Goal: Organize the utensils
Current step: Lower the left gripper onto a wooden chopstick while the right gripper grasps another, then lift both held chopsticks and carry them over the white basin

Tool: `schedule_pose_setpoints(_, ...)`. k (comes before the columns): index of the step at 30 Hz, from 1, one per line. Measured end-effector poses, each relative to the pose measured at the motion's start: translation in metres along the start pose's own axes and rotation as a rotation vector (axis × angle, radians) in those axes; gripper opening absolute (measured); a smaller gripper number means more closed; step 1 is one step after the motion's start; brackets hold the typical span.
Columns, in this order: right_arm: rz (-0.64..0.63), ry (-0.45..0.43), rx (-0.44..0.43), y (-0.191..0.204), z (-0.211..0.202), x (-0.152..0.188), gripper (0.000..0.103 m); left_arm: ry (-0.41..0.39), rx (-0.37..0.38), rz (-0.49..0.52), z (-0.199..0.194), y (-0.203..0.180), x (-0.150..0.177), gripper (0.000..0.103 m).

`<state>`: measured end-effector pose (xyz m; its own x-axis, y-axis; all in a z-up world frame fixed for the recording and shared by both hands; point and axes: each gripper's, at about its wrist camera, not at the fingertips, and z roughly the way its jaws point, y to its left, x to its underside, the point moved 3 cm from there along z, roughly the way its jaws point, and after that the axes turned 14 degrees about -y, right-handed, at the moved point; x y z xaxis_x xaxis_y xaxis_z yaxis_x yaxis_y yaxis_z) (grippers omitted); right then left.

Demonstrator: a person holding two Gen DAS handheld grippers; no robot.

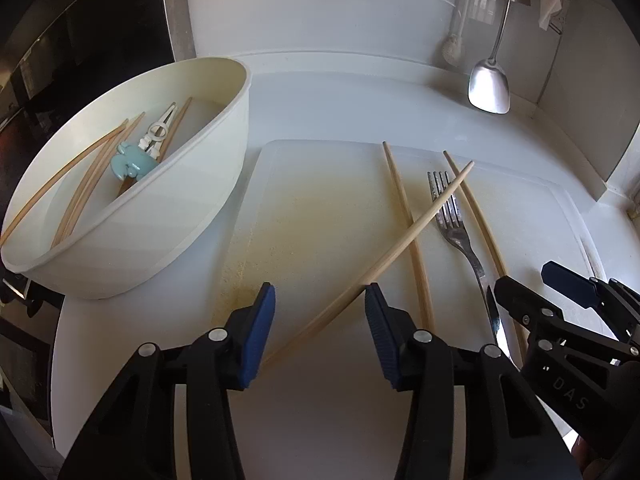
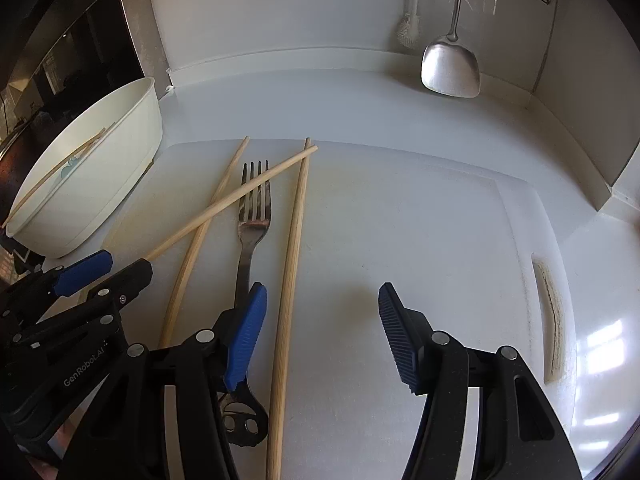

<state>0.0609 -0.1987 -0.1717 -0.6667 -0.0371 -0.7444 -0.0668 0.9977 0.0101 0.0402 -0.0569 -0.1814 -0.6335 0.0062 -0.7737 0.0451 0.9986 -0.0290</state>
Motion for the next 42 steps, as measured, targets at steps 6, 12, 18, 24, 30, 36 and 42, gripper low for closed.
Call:
schedule_pose_setpoints(6,-0.033,-0.011,0.007,0.000,0.004,-0.003,0.047,-0.003,0.036,0.016,0.002,-0.003,-0.003,0.025)
schedule_pose_setpoints(12,-0.061,-0.013,-0.007,0.007,0.006,-0.006,0.030,-0.001,0.062,0.016,0.003,-0.002,-0.005,0.024)
schedule_pose_setpoints(18,-0.047,-0.016,-0.018,0.010,0.007,-0.007,0.006,0.003,0.084,0.015,0.004,-0.001,-0.006,0.022)
schedule_pose_setpoints(24,0.002,-0.023,-0.024,0.003,0.003,-0.002,0.006,0.024,0.121,-0.030,0.005,0.003,-0.006,0.007)
schedule_pose_setpoints(30,0.047,-0.025,-0.019,-0.005,-0.003,0.002,0.006,0.036,0.137,-0.051,0.002,0.004,-0.004,0.007)
schedule_pose_setpoints(36,0.083,-0.039,-0.023,-0.013,-0.011,0.002,0.006,0.039,0.158,-0.072,-0.006,0.002,-0.004,0.007)
schedule_pose_setpoints(42,0.094,-0.052,-0.030,-0.011,-0.021,0.001,0.006,0.036,0.176,-0.083,-0.020,-0.001,-0.006,0.007)
